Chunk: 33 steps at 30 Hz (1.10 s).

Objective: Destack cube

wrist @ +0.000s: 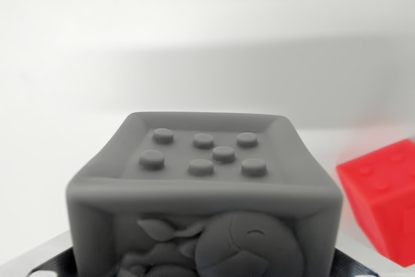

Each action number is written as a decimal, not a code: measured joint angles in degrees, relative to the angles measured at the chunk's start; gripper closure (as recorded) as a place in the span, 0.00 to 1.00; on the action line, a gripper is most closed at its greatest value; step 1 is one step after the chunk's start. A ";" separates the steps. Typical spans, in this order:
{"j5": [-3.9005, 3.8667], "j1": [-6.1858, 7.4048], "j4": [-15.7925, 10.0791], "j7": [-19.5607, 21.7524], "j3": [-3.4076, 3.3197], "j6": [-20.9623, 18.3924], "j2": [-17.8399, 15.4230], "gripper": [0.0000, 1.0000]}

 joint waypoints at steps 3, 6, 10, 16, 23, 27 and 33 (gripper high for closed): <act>0.01 0.46 0.61 1.44 0.00 -0.15 0.47 1.00; 0.01 1.00 1.29 3.24 0.00 -0.30 1.01 1.00; 0.03 1.64 2.19 5.25 0.00 -0.55 1.65 1.00; 0.05 2.70 3.70 8.81 0.00 -0.95 2.78 1.00; 0.07 3.83 5.42 12.63 0.00 -1.36 4.06 1.00; 0.09 4.50 6.50 14.90 0.00 -1.64 4.82 1.00; 0.12 5.42 8.10 18.17 0.00 -2.15 5.94 1.00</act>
